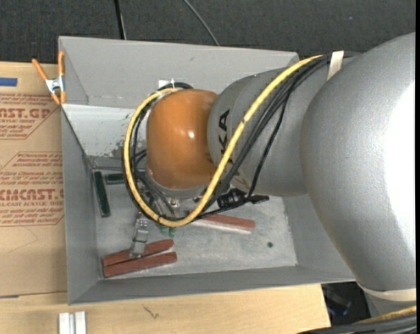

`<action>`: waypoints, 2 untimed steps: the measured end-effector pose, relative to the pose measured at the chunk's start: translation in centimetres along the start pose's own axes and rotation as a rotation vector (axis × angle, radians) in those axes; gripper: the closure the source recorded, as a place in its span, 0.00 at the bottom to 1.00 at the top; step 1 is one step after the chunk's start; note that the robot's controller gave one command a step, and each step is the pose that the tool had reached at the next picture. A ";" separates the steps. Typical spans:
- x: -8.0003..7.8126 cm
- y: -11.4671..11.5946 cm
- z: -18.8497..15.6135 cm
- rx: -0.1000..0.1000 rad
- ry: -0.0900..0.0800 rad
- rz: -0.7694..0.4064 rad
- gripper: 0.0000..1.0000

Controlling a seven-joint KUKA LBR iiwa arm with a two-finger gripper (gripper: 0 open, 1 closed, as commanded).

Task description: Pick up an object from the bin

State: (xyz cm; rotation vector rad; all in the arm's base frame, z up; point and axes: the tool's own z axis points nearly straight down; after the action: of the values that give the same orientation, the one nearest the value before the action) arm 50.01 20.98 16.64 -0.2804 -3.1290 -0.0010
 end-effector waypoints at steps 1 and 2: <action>0.5 -0.6 2.3 -0.003 -0.006 -0.148 0.00; 1.3 -1.5 7.3 0.000 -0.002 -0.317 0.00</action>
Offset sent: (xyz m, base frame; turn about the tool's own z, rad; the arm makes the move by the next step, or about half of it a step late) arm -0.0204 -0.0161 -0.0964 -0.2795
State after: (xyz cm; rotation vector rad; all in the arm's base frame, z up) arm 48.44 19.71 9.31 0.2164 -3.1358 -0.0010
